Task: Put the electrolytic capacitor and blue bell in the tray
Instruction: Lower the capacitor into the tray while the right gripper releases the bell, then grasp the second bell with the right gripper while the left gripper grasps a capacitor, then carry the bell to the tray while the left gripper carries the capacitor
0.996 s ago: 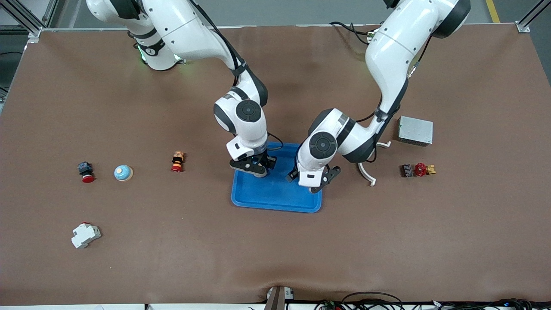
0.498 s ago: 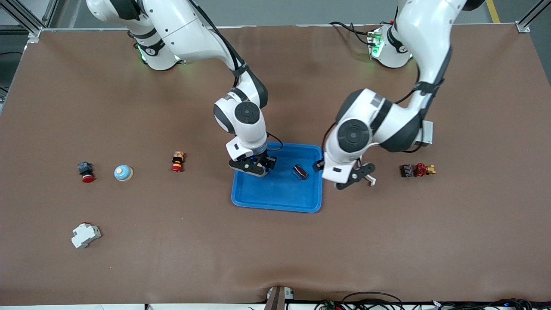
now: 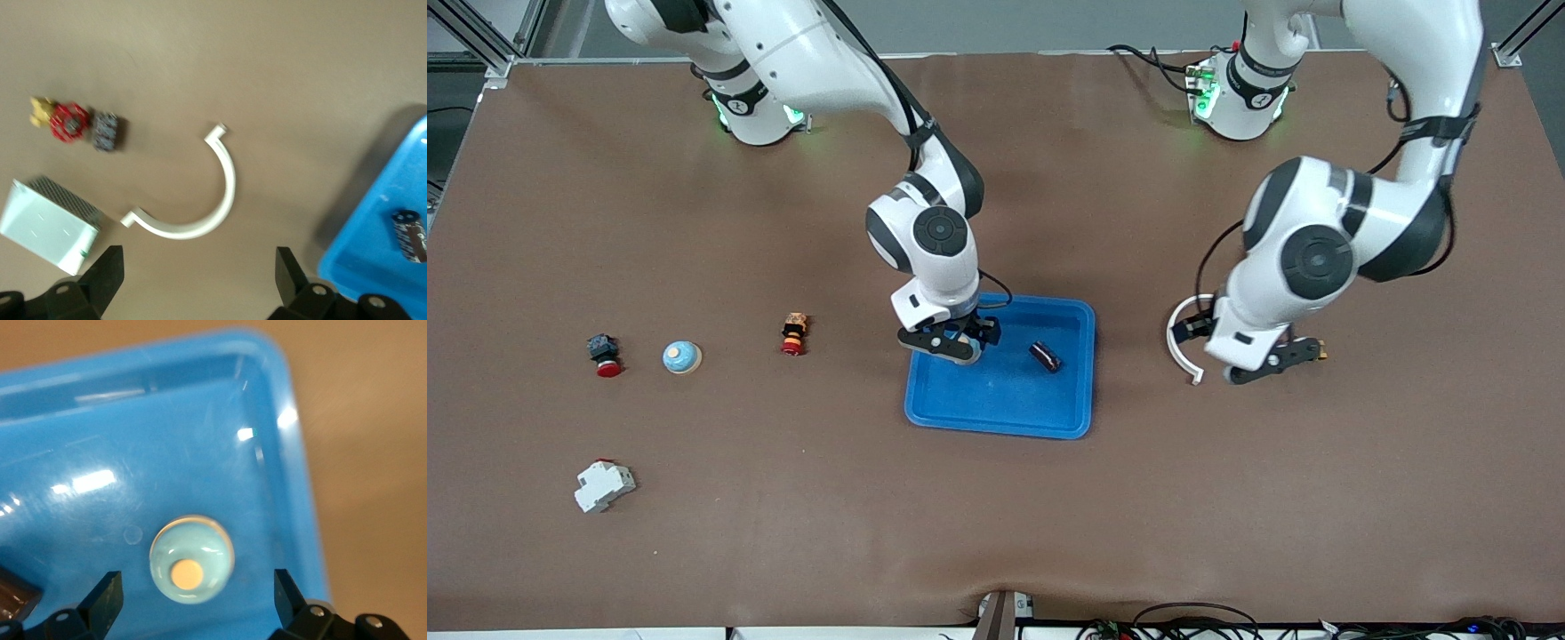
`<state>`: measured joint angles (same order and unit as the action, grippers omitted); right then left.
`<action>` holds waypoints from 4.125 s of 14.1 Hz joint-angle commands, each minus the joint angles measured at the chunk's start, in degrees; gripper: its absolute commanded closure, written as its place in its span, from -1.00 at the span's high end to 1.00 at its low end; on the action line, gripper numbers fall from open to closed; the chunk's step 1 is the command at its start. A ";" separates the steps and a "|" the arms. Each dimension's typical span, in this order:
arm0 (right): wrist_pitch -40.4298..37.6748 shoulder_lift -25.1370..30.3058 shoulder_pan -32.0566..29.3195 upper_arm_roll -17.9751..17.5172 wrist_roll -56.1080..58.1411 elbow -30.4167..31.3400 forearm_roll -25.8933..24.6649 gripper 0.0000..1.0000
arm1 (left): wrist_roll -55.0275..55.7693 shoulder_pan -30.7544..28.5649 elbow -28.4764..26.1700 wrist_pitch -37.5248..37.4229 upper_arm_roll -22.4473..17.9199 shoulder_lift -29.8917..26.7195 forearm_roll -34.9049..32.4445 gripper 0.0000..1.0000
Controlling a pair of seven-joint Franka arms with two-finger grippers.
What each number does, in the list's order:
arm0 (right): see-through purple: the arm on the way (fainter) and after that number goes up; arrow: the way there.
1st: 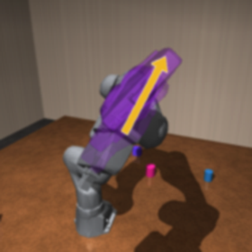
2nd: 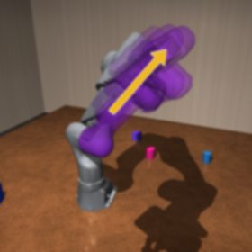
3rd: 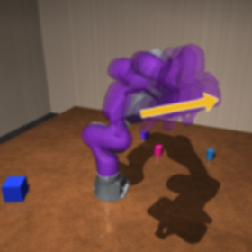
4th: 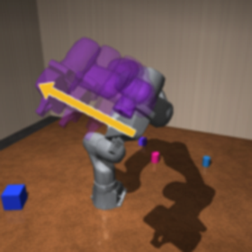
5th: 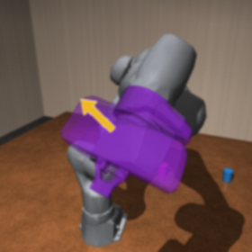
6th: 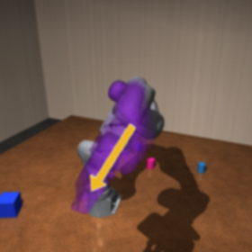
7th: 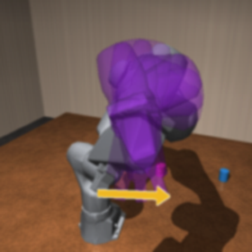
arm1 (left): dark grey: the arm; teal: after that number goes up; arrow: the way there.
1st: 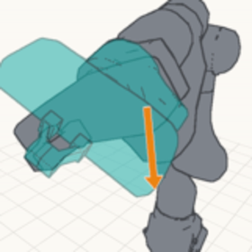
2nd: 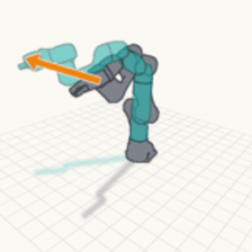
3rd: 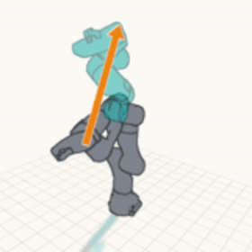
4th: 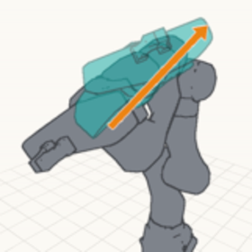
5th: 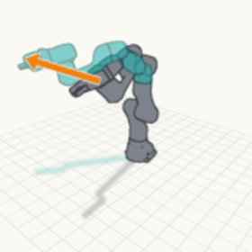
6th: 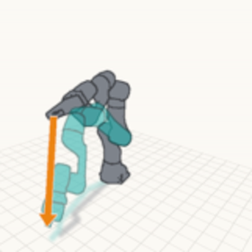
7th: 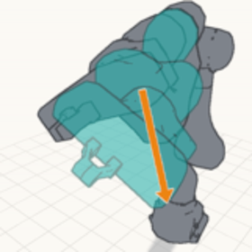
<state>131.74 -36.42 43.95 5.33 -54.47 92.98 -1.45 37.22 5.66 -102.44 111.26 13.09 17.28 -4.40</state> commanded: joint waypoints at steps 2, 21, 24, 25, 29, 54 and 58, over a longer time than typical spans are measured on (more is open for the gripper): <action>-3.60 12.48 -10.52 -0.85 21.79 10.17 0.74 1.00 | -11.88 -7.05 -8.38 8.07 0.36 -4.63 -2.79 1.00; 26.20 14.18 -45.35 -1.11 86.36 35.43 5.58 1.00 | -12.35 -11.46 -18.93 29.37 0.71 5.74 -11.25 1.00; 26.29 12.69 -47.64 -1.11 90.31 35.34 5.58 1.00 | -12.97 -10.85 -18.93 29.28 0.62 7.15 -11.86 1.00; 26.29 12.34 -48.43 -1.11 91.46 35.34 5.58 1.00 | -12.97 -10.94 -18.93 29.28 0.62 7.41 -11.95 1.00; 26.20 11.90 -49.66 -1.20 93.14 35.43 5.58 1.00 | -14.28 -11.02 -18.93 29.28 0.45 7.94 -12.30 1.00; 1.59 24.64 -24.21 -3.13 41.88 29.28 11.12 -1.00 | -12.09 -12.34 -18.40 33.05 0.53 12.42 -19.07 1.00; 1.07 21.75 -13.30 -3.04 21.03 22.36 10.24 -1.00 | -11.74 -12.52 -18.49 33.41 0.53 12.34 -18.98 0.20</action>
<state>133.88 -12.48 26.54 1.36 -25.56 119.64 8.89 24.08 -6.50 -121.18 143.84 13.38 29.10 -22.46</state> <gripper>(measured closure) 0.348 0.088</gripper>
